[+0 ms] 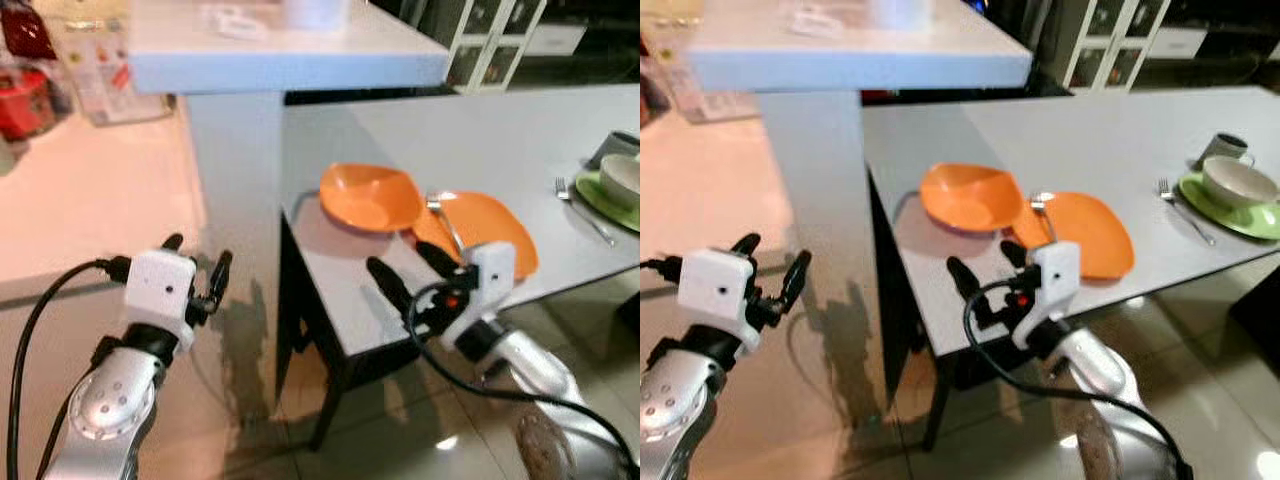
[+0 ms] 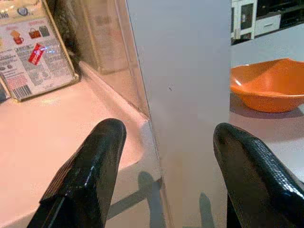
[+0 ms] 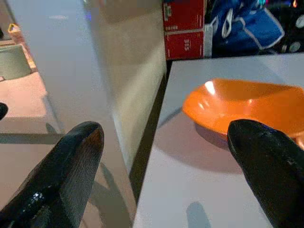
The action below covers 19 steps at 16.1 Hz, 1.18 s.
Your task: Setting the table
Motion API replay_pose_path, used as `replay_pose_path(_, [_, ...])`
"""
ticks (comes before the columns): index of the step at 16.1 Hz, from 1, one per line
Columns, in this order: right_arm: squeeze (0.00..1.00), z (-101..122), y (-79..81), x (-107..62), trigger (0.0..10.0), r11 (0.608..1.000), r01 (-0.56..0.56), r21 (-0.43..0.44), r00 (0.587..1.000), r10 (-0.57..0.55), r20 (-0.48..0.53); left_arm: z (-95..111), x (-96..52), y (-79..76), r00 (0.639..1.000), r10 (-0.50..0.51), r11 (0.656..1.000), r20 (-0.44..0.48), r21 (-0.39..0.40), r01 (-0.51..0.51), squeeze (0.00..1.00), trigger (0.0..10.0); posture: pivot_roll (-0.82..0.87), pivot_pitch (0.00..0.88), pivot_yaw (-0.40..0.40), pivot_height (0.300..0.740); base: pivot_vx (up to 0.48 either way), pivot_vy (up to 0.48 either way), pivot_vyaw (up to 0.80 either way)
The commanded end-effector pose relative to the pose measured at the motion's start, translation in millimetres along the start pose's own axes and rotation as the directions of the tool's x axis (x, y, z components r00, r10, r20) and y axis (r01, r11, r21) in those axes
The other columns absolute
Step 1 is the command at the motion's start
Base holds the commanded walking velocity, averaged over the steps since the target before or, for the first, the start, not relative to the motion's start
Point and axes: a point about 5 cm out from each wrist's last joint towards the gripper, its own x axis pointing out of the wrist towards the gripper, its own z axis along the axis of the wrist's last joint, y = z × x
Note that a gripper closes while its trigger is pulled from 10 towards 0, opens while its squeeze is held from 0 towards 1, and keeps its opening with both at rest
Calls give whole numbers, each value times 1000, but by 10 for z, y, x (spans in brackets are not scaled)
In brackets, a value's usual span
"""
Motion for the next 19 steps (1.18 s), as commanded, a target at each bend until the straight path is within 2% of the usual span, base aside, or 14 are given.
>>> replay_pose_path(1, [0, -21, -80, -72, 10000, 999, 40, -1, 999, -40, -23, 54, -23, -81, 999, -33, 999, 11, -19, 34, 0, 10000, 89, 0, -51, 740, 0, 345, 0])
replay_pose_path(4, [0, 38, -51, -83, 10000, 999, 30, 24, 1000, -30, 6, 162, -9, -36, 999, -24, 1000, 44, -8, 25, 0, 10000, 97, 0, -57, 740, 0, 347, 0])
replay_pose_path(6, [0, 84, 13, -79, 10000, 999, -8, 52, 1000, 7, 28, 256, 0, 69, 997, 28, 999, 67, -27, -26, 0, 10000, 94, 0, -63, 740, 0, 347, 0])
replay_pose_path(7, [0, 145, 65, -48, 10000, 998, -24, 59, 998, 20, 61, 325, 42, 158, 995, 39, 999, 89, 16, -41, 0, 10000, 102, 0, -81, 740, 0, 345, 0])
replay_pose_path(9, [0, 135, 32, -1, 10000, 998, 2, 67, 998, -6, 62, 302, 53, 212, 994, 76, 997, 78, 17, -77, 0, 10000, 116, 0, -85, 740, 0, 345, 0])
replay_pose_path(13, [0, 191, 22, 34, 10000, 996, 15, 83, 997, -22, 78, 295, 45, 256, 995, 80, 996, 62, 28, -82, 0, 10000, 119, 0, -86, 740, 0, 347, 0])
replay_pose_path(15, [0, 208, 21, 99, 10000, 995, 2, 97, 996, -10, 84, 295, 123, 263, 995, 68, 997, 67, 35, -70, 0, 10000, 110, 0, -88, 740, 0, 345, 0])
replay_pose_path(19, [0, 251, 4, 101, 10000, 994, 22, 104, 994, -33, 103, 304, 153, 250, 996, 62, 997, 71, 49, -65, 0, 10000, 109, 0, -83, 740, 0, 344, 0])
